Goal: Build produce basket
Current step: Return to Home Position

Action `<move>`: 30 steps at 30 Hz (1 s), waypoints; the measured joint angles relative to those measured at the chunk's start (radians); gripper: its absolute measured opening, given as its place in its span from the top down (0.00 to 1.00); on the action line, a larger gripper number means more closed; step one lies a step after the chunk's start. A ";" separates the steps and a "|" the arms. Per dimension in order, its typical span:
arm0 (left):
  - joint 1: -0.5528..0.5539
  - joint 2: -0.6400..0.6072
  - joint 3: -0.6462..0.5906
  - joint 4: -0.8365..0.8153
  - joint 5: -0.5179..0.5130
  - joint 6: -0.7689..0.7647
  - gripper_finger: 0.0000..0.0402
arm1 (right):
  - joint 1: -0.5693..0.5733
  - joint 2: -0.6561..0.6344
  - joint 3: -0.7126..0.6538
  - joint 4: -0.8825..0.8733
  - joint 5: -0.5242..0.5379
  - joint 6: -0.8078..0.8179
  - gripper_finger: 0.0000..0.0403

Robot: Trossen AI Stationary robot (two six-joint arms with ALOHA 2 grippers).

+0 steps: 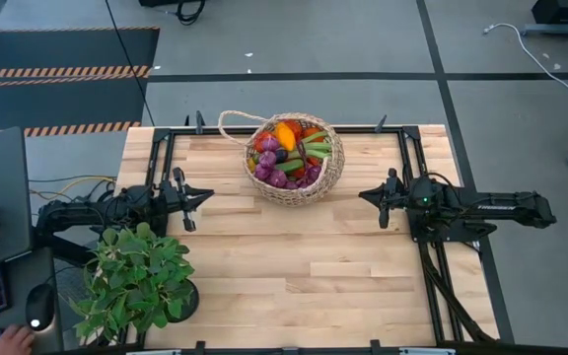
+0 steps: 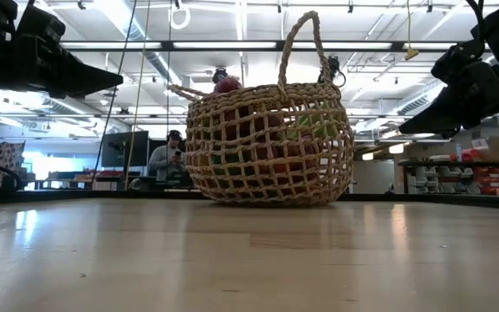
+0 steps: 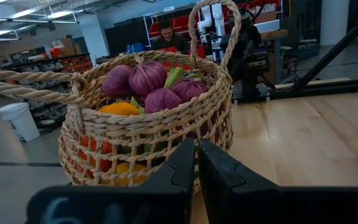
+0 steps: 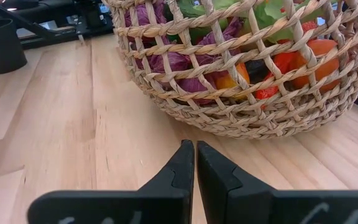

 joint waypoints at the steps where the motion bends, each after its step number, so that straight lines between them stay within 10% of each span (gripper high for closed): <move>1: 0.000 0.000 0.000 0.000 0.000 0.000 0.94 | 0.000 0.000 0.000 0.000 0.000 0.000 0.94; 30: 0.000 0.000 0.000 0.000 0.000 0.000 0.91 | 0.000 0.000 0.000 0.000 0.000 0.000 0.94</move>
